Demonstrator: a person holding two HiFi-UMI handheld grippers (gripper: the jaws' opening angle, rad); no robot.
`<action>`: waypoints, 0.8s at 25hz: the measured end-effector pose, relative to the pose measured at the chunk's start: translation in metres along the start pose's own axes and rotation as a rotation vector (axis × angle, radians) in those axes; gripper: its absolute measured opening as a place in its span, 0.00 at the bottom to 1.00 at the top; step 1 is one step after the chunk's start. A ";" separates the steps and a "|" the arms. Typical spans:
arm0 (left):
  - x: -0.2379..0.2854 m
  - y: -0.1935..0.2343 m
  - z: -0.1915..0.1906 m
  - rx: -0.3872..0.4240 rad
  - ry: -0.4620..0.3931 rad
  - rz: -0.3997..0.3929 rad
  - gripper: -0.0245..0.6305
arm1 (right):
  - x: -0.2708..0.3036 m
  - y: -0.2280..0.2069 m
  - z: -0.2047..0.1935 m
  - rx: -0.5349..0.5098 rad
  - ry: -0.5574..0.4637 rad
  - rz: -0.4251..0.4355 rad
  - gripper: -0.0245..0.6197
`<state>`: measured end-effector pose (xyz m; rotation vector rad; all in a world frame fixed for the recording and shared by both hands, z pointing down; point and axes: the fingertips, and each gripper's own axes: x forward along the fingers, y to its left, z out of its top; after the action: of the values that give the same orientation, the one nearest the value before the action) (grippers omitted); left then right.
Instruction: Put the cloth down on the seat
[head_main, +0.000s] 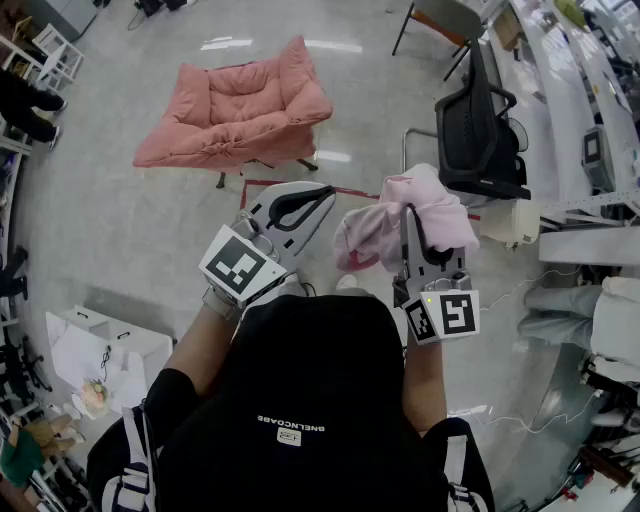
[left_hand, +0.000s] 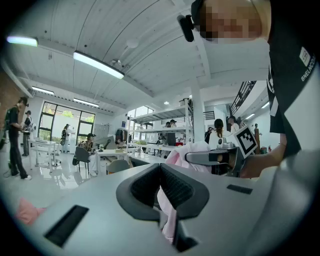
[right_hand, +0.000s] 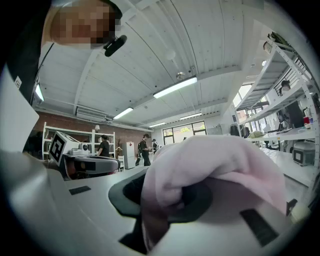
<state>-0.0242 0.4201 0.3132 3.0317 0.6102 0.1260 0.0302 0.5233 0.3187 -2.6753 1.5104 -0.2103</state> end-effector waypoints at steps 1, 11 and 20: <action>-0.001 0.004 -0.001 0.000 -0.002 -0.001 0.06 | 0.003 0.003 -0.002 0.001 0.004 0.000 0.20; -0.045 0.047 -0.009 -0.015 -0.027 -0.030 0.06 | 0.032 0.053 -0.008 0.008 0.022 -0.018 0.20; -0.091 0.096 -0.024 -0.036 -0.018 -0.014 0.06 | 0.064 0.084 -0.010 0.001 0.034 -0.077 0.20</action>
<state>-0.0734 0.2972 0.3368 2.9902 0.6215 0.1073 -0.0097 0.4254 0.3245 -2.7452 1.4175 -0.2622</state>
